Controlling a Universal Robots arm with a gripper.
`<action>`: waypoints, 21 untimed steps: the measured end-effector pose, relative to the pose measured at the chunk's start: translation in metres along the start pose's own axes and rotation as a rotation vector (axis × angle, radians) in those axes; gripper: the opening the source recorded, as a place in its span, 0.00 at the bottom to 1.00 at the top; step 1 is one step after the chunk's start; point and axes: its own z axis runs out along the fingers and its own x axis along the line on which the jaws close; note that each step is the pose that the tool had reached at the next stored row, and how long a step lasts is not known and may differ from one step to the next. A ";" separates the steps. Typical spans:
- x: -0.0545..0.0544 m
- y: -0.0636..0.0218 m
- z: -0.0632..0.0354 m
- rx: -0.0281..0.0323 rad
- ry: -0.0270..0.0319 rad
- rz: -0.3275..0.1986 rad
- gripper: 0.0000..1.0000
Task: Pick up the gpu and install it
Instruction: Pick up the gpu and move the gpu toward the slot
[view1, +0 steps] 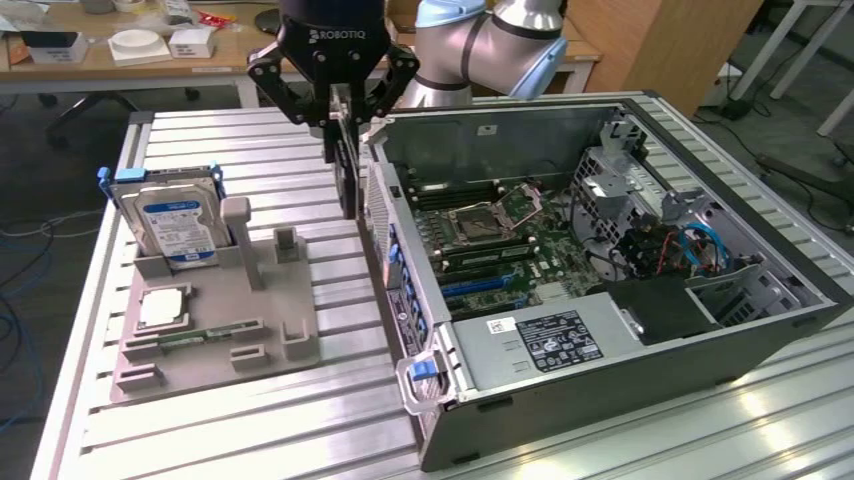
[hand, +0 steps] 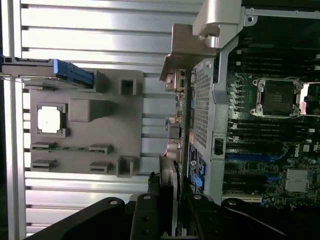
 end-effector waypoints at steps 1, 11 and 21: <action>-0.002 0.0000 0.0000 -0.0001 0.0000 0.000 0.27; -0.017 -0.0004 0.0002 0.0000 0.0001 0.000 0.27; -0.033 -0.0007 0.0005 -0.0001 0.0000 0.000 0.27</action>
